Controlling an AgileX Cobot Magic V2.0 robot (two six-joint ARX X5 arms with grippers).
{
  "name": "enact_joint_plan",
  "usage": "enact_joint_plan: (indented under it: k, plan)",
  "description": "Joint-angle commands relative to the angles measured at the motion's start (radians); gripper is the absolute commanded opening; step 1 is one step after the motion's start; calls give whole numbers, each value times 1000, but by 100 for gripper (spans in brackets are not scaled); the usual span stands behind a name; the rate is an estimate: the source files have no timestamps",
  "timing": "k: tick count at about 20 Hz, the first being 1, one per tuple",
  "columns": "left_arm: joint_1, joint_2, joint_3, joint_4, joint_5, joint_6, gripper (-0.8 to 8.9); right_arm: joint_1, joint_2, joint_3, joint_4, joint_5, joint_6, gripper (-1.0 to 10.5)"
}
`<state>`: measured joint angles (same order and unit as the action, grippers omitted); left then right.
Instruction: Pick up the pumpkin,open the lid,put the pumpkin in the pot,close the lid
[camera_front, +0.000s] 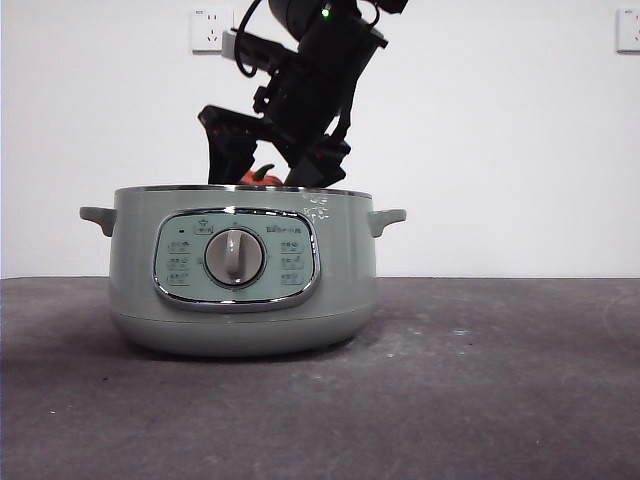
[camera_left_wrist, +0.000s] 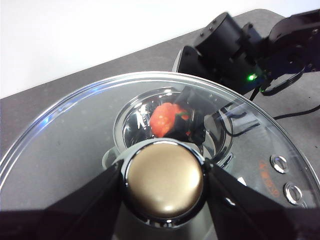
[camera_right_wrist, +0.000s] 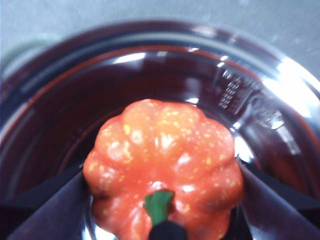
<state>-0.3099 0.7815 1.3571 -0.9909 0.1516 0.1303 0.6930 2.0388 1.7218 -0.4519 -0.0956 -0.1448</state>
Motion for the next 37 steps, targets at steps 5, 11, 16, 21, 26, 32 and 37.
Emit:
enact_joint_plan:
  k: [5, 11, 16, 21, 26, 32, 37]
  plan:
    - [3, -12, 6, 44, 8, -3, -9, 7, 56, 1, -9, 24, -14, -12]
    - [3, -12, 6, 31, 11, -3, -8, 24, 69, 1, -77, 24, -48, -12]
    - [3, -12, 6, 16, 14, -3, -9, 25, 69, 1, -99, 20, -31, 572]
    - [3, -12, 6, 18, 14, 2, -8, 24, 42, 10, -96, 27, -20, 572]
    - [3, 15, 6, 58, 31, 6, -9, 21, -178, 12, -122, 164, 15, 568]
    - [2, 209, 6, 213, 119, 21, -9, 19, -568, 12, -278, 261, 67, 567]
    - [-15, 376, 6, 343, 127, 32, -8, 19, -740, 12, -393, 254, 72, 567]
